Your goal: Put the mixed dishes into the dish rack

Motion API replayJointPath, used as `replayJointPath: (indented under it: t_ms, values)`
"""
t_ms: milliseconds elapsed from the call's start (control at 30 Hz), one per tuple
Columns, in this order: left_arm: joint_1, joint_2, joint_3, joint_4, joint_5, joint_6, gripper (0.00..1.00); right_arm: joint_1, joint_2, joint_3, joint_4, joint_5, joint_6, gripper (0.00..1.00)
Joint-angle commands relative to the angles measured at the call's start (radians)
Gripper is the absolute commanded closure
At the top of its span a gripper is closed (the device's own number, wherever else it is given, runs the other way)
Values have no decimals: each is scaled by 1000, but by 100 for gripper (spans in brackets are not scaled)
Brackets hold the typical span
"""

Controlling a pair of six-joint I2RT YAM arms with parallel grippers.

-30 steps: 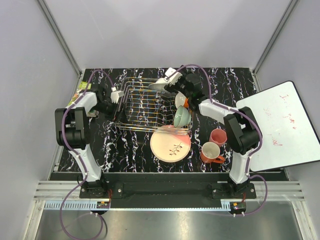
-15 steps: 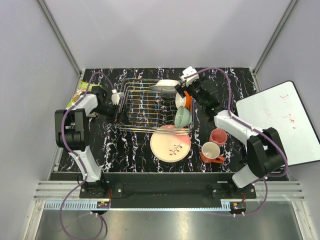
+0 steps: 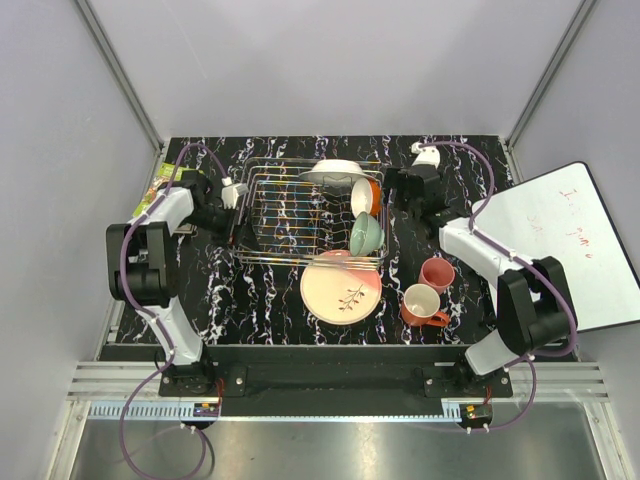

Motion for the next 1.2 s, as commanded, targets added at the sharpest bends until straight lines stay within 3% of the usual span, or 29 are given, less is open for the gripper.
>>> replayJointPath:
  t_ms: [0, 133, 567, 1000, 1167]
  values:
    - [-10, -87, 22, -44, 64, -1, 1, 6, -79, -33, -76, -81, 143, 5]
    - [-10, -91, 34, -48, 83, -18, 1, 6, -73, -25, -176, -66, 175, 23]
    - [-10, -100, 48, -56, 81, -23, 1, -23, 168, 138, -297, -98, 223, 45]
    - [-91, 60, 186, 41, 86, -93, 1, -111, 303, 335, -303, -172, 179, 44]
    - [-93, 95, 264, 45, 80, -118, 1, -114, 338, 395, -308, -216, 157, 39]
